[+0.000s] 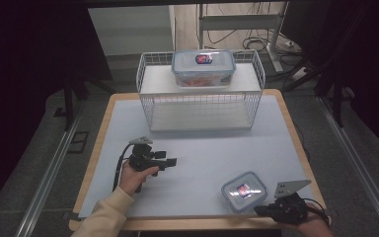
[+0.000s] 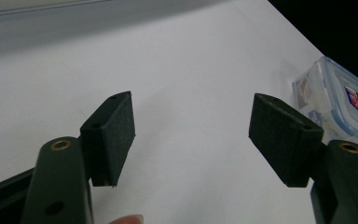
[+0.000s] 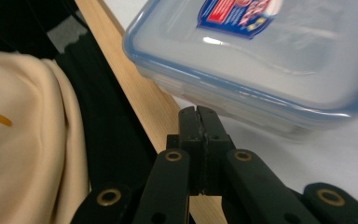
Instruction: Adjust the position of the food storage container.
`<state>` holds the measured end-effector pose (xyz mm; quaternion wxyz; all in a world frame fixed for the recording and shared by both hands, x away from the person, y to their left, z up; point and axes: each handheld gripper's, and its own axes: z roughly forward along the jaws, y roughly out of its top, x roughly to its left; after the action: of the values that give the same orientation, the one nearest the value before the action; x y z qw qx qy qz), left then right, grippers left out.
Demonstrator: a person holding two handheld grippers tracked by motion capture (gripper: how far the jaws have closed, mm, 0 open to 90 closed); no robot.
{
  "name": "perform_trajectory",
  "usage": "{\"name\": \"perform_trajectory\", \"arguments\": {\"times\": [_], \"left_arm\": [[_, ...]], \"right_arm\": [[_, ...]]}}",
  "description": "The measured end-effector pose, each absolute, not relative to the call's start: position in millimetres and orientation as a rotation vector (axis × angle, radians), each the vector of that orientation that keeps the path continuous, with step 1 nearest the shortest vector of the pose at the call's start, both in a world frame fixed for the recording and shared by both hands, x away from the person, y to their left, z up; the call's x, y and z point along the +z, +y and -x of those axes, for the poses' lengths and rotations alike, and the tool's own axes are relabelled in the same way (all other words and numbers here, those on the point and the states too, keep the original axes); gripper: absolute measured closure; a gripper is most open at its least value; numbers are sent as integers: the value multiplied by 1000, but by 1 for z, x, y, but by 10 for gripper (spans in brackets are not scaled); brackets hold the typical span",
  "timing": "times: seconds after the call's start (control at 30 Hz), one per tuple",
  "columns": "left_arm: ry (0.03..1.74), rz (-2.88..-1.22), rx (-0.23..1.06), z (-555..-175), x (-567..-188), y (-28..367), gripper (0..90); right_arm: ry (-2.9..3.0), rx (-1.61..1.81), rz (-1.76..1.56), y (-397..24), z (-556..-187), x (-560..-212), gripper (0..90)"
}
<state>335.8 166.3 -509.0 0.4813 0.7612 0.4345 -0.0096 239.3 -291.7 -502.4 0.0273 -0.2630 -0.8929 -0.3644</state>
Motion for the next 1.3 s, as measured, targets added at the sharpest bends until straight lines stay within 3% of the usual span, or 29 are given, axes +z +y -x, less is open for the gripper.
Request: {"name": "perform_trajectory", "arguments": {"times": [1.3], "left_arm": [[1082, -1849, -14, -339, -510, 175, 307]], "right_arm": [[-2823, -1186, 893, -215, -291, -510, 896]]}}
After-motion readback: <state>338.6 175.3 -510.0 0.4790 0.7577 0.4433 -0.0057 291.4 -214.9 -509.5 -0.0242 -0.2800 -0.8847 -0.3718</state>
